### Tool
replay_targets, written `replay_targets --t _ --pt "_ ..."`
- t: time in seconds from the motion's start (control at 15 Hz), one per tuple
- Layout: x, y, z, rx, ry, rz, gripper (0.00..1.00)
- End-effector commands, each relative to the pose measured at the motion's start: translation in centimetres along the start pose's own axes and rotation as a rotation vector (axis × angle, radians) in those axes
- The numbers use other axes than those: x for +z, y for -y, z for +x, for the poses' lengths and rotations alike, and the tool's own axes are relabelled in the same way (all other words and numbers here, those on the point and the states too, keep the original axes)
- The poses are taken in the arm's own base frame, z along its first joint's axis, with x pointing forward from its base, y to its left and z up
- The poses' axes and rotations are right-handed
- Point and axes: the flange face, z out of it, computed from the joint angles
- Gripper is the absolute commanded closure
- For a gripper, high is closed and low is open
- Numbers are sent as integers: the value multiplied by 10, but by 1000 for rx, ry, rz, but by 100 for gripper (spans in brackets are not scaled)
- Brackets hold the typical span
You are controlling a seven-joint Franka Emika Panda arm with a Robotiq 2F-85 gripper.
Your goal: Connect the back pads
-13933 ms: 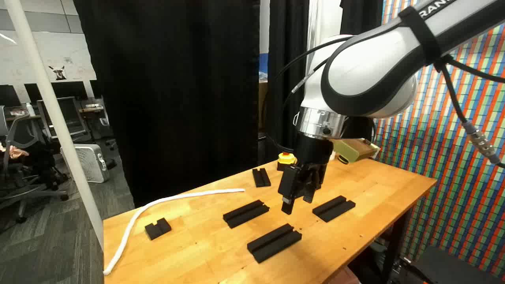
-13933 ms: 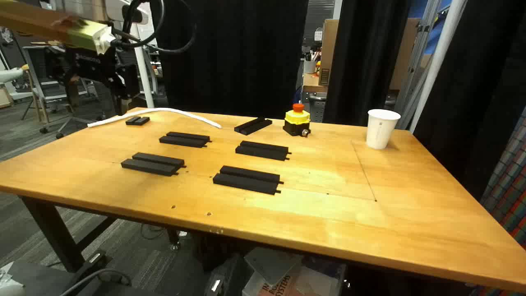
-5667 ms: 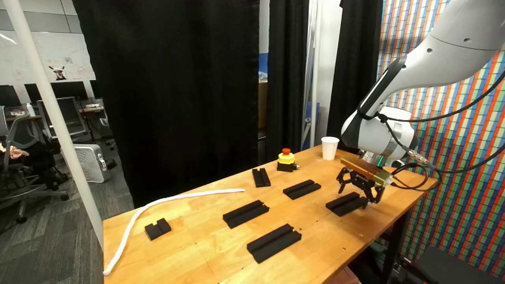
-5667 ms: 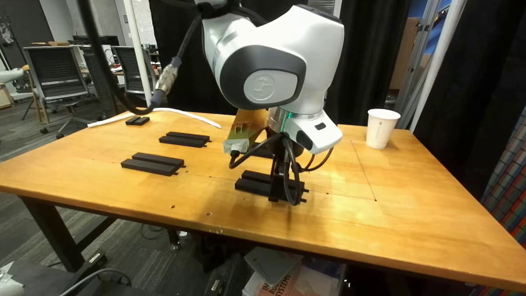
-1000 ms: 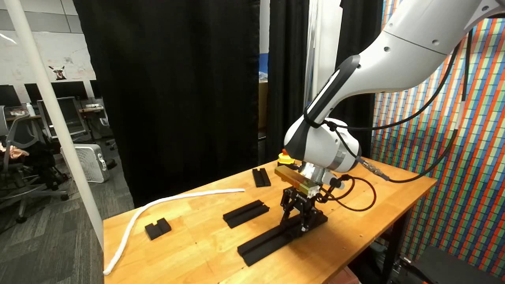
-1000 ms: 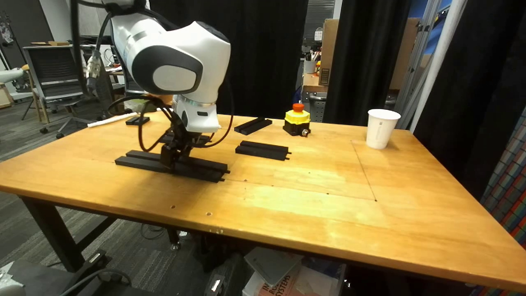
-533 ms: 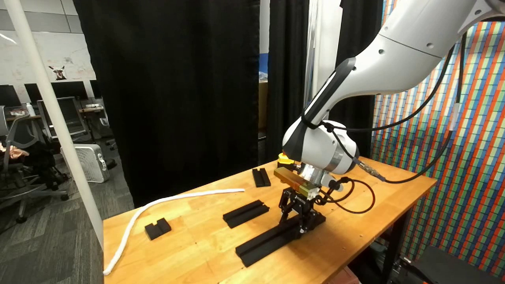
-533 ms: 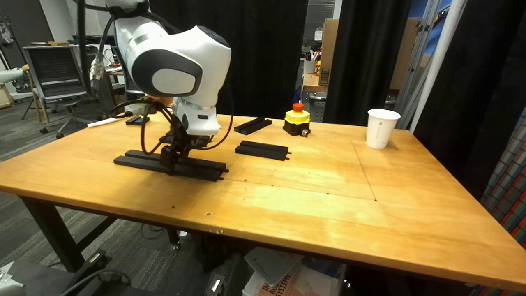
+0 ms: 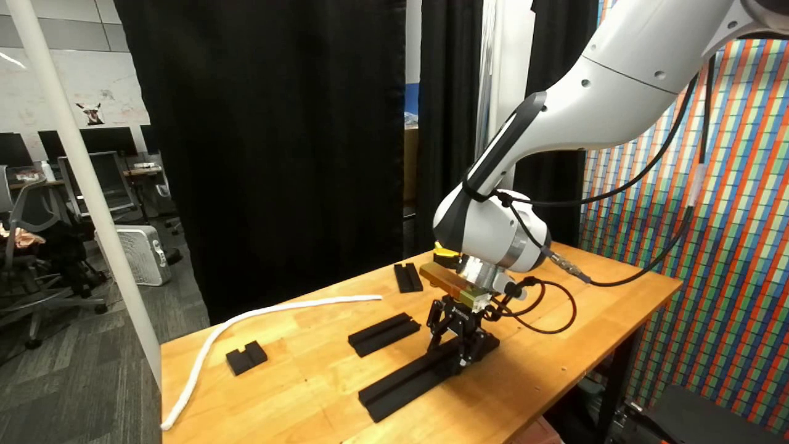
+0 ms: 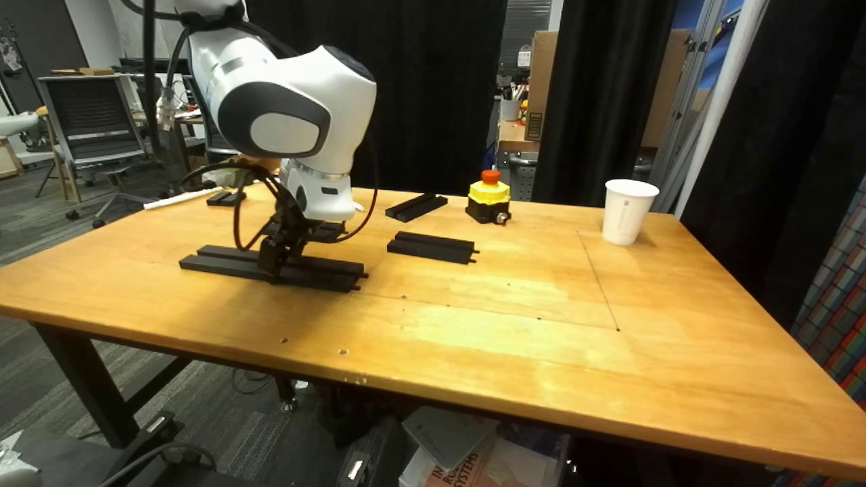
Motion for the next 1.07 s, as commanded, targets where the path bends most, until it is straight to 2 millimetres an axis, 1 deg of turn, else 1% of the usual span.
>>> replay_targets --t 0.0,0.07,0.13,0.2,0.27,0.47,0.6,0.67,0.73,0.8,0.87,1.0 --pt "17 14 -17 -23 38 -25 55" --pt "18 15 -20 -28 46 -32 55" --pt "20 17 -23 -30 51 -28 17" --pt "22 18 -24 -38 54 -32 6" --pt "23 19 -27 -42 57 -36 1" --pt "31 23 -36 -52 63 -55 0" --pt "28 24 -39 -64 55 -63 0" --pt "20 22 -47 -69 45 -76 0" --pt "18 21 -51 -78 40 -83 0" --pt "8 16 -60 -87 19 -95 0" --pt "3 13 -65 -97 7 -111 0" --pt "-15 8 -79 -130 -40 -149 0"
